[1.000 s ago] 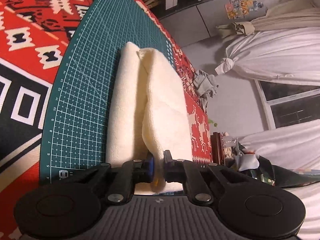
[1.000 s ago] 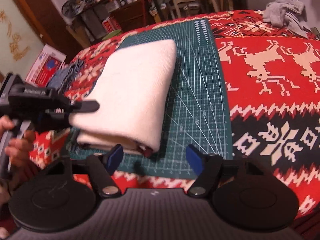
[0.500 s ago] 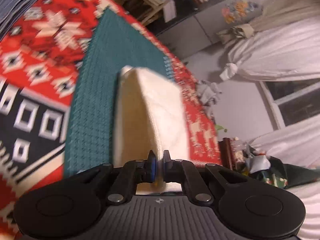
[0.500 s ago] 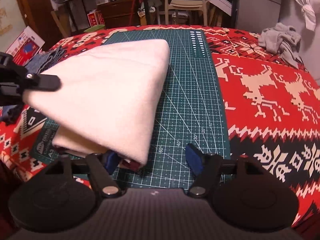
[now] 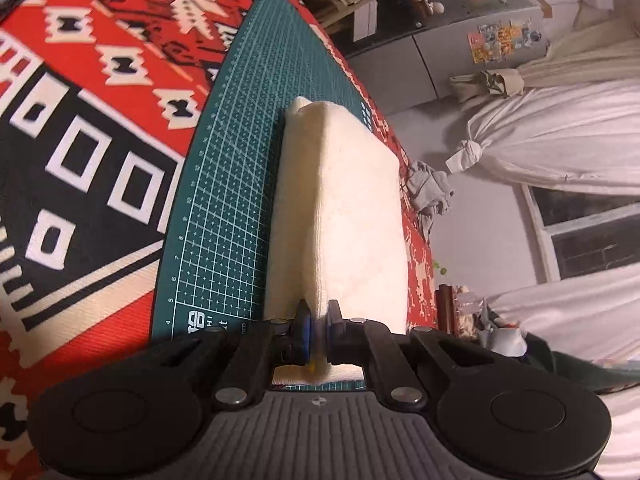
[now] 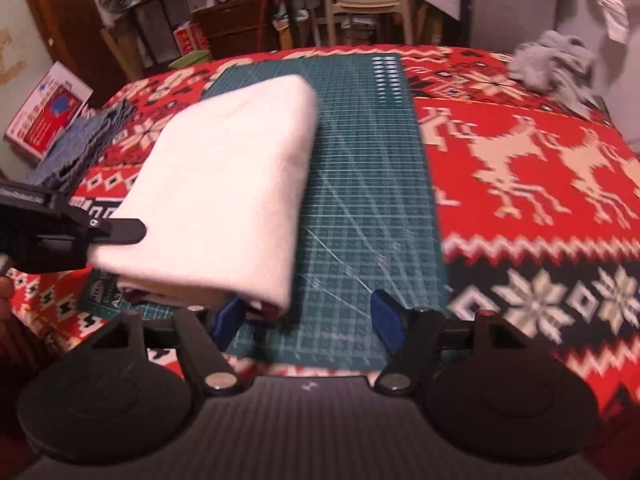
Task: Fold clothes
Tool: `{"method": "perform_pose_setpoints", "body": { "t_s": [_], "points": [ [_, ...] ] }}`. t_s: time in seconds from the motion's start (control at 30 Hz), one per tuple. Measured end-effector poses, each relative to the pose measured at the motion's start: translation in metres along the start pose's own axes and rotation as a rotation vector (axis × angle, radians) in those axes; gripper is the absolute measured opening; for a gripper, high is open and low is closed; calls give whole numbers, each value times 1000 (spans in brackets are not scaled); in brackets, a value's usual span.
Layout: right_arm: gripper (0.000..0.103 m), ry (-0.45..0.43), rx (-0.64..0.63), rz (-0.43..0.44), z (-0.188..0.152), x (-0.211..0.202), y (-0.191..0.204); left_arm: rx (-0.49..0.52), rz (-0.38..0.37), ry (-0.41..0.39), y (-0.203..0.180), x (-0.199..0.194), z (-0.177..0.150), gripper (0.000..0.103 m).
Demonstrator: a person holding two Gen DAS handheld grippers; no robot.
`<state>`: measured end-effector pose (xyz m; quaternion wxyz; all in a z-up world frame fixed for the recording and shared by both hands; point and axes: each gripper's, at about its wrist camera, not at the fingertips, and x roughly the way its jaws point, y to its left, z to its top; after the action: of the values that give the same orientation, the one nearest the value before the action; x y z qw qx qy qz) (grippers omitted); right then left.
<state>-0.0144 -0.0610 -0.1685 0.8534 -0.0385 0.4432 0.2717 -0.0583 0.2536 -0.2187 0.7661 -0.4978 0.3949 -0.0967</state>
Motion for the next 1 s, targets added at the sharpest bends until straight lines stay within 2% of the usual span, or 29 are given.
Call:
{"method": "perform_pose_setpoints", "body": {
  "t_s": [0.07,0.13,0.2,0.27,0.33,0.43,0.53,0.67,0.93,1.0],
  "points": [
    [65,-26,22,-18,-1,-14,-5,-7,-2,2,1,0,0,8],
    [62,-64,25,-21,6,-23,-7,34,19,5,-5,1,0,8],
    [52,-88,29,-12,20,-23,-7,75,39,7,-11,2,0,8],
    [27,-95,34,9,36,-18,-4,89,48,4,-12,2,-1,8],
    [19,-101,20,33,51,-11,7,96,57,-4,-13,2,-3,8],
    [16,-109,-6,78,65,-4,28,129,78,-10,-18,3,-6,8],
    [16,-88,-36,103,65,8,49,153,87,-23,-20,3,-8,8],
    [16,-39,-104,65,45,32,66,157,89,-36,-17,2,-11,8],
    [14,-60,-87,76,33,36,61,243,140,-52,-28,0,-15,8],
    [14,-66,-83,74,31,36,60,284,175,-69,-34,-3,-16,9]
  ]
}}
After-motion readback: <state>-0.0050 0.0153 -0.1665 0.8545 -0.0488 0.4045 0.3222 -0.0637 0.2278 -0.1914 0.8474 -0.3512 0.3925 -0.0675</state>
